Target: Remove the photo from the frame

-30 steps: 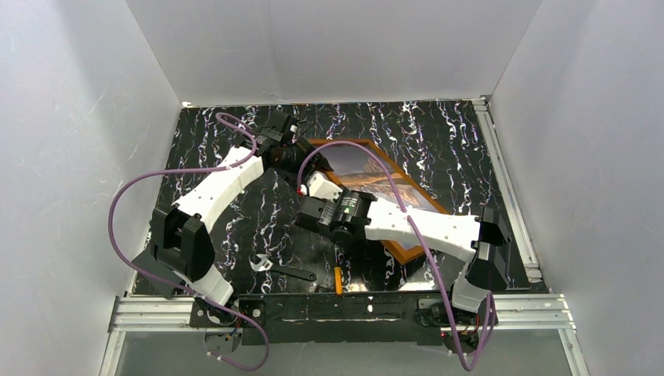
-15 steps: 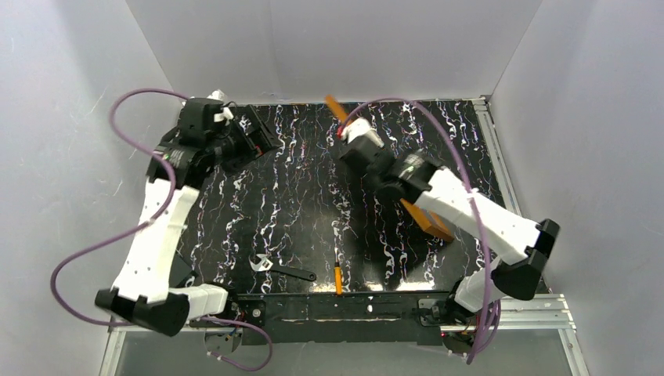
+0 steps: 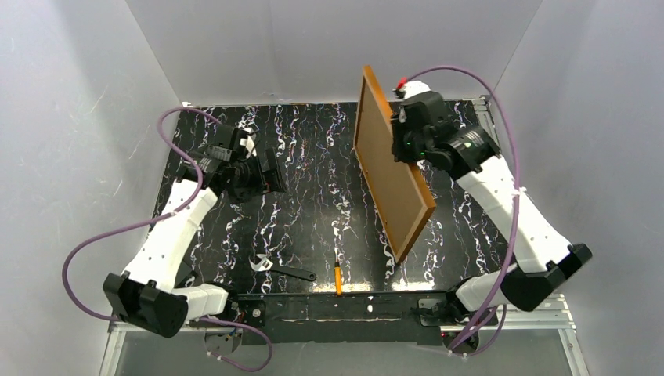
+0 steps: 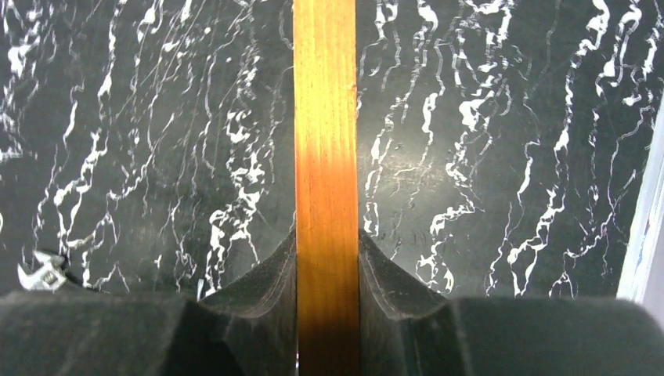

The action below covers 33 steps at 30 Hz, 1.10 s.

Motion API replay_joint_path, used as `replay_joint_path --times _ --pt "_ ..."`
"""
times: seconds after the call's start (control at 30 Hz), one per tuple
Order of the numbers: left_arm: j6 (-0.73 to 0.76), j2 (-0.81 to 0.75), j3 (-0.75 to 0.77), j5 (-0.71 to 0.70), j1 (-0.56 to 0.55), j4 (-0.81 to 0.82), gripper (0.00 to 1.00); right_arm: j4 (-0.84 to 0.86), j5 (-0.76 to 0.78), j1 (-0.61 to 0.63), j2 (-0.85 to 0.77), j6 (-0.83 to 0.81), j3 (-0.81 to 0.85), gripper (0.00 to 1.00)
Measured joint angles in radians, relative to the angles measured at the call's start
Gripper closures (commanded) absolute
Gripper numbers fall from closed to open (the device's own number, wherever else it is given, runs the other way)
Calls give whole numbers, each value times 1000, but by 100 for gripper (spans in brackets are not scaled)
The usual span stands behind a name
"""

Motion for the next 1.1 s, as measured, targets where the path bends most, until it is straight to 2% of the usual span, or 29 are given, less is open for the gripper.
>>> replay_joint_path --times 0.17,0.27,0.43,0.53,0.7,0.8,0.93,1.1 --pt "39 56 -50 19 -2 25 2 164 -159 -215 -172 21 -220 99" --pt "60 64 -65 29 -2 48 2 286 -300 -392 -277 31 -383 99" --pt "75 69 -105 49 -2 71 2 440 -511 -622 -329 75 -582 99" --pt "80 82 -122 70 -2 74 2 518 -591 -687 -297 83 -670 99" --pt "76 95 -152 120 -12 104 2 627 -804 -819 -133 82 -791 99" --pt "69 116 -166 149 -16 124 2 666 -927 -905 -16 47 -800 99" --pt "60 143 -179 171 -19 145 2 661 -971 -946 69 -3 -782 99" --pt "45 146 -184 200 -23 163 2 619 -937 -948 109 -31 -737 55"
